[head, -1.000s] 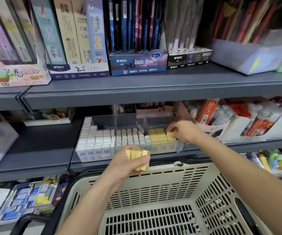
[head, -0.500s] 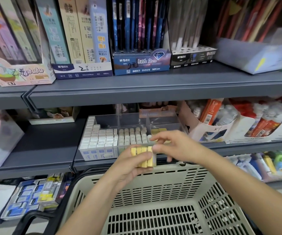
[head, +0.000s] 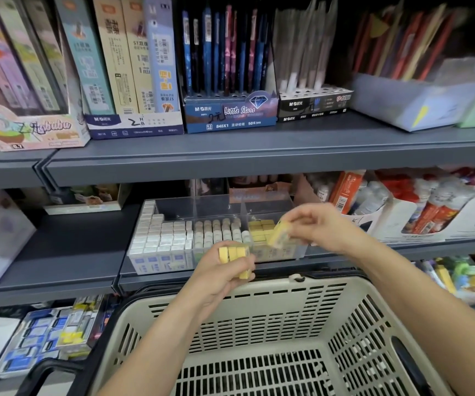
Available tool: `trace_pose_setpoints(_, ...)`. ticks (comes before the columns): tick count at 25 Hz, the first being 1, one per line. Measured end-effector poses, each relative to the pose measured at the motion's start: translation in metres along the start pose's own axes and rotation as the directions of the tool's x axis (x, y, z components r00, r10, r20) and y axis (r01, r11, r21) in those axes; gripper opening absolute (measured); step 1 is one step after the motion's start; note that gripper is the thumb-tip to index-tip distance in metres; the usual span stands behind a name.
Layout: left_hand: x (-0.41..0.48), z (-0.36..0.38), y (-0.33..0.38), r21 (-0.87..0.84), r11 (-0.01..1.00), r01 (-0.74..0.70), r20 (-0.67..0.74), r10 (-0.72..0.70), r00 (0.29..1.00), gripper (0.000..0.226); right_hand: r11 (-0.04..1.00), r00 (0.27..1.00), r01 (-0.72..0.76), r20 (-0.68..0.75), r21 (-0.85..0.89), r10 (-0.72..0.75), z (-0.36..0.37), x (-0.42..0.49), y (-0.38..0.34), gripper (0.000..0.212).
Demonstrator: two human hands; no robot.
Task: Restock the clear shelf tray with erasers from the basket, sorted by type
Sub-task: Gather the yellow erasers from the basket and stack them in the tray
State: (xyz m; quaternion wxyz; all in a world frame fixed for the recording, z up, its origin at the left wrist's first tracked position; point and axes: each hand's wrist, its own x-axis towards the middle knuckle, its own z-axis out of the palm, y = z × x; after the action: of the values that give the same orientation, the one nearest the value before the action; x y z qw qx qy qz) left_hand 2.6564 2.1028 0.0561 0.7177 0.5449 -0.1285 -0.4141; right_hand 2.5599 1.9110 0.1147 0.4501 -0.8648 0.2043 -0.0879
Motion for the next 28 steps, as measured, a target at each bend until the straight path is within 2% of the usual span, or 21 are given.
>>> trace_pose_setpoints(2, 0.000, -0.004, 0.001, 0.006, 1.000, -0.002, -0.016, 0.002, 1.000, 0.035, 0.969, 0.984, 0.017, -0.167, -0.246, -0.060, -0.014, 0.015, 0.003, 0.017)
trace_pose_setpoints(3, 0.000, -0.006, 0.001, 0.008, 1.000, -0.001, -0.022, 0.002, 1.000, 0.035, 0.922, 0.975, -0.014, -0.211, -0.388, -0.074, -0.016, 0.023, 0.006, 0.018)
trace_pose_setpoints(5, -0.001, -0.008, 0.000, 0.008, 1.000, 0.002, -0.032, -0.002, 0.999, 0.034, 0.801, 0.974, -0.077, -0.216, -0.594, -0.066, -0.013, 0.035, 0.012, 0.022)
trace_pose_setpoints(7, -0.002, -0.009, -0.001, 0.010, 1.000, 0.007, -0.034, -0.007, 0.999, 0.033, 0.708, 0.983, -0.096, -0.177, -0.700, -0.041, -0.003, 0.044, 0.017, 0.024)
trace_pose_setpoints(9, -0.002, -0.011, -0.002, 0.008, 1.000, 0.013, -0.039, -0.013, 0.999, 0.032, 0.678, 0.988, -0.102, -0.152, -0.728, -0.015, 0.001, 0.052, 0.015, 0.024)
trace_pose_setpoints(12, -0.002, -0.012, -0.001, -0.013, 1.000, 0.021, -0.042, -0.022, 0.999, 0.032, 0.694, 0.990, -0.140, -0.126, -0.707, 0.071, -0.004, 0.061, 0.008, 0.025)
trace_pose_setpoints(16, -0.001, -0.014, 0.000, -0.021, 0.999, 0.025, -0.041, -0.026, 0.999, 0.033, 0.593, 0.990, -0.137, -0.123, -0.793, 0.065, 0.002, 0.063, 0.008, 0.022)
trace_pose_setpoints(23, 0.001, -0.013, 0.000, -0.032, 0.999, 0.040, -0.022, -0.040, 0.999, 0.033, 0.642, 0.974, -0.060, 0.096, -0.765, 0.205, 0.013, 0.068, 0.016, 0.030)
trace_pose_setpoints(26, 0.001, -0.014, 0.000, -0.097, 0.993, 0.063, -0.002, -0.064, 0.998, 0.034, 0.626, 0.989, -0.032, 0.064, -0.779, 0.131, 0.012, 0.058, 0.015, 0.033)
trace_pose_setpoints(27, 0.001, -0.014, -0.001, -0.116, 0.991, 0.072, 0.011, -0.072, 0.997, 0.036, 0.643, 0.998, -0.014, 0.030, -0.766, 0.057, 0.014, 0.051, 0.013, 0.032)
trace_pose_setpoints(28, 0.001, -0.013, 0.000, -0.127, 0.989, 0.077, 0.030, -0.074, 0.997, 0.040, 0.702, 1.000, 0.028, 0.011, -0.711, -0.029, 0.017, 0.044, 0.009, 0.029)
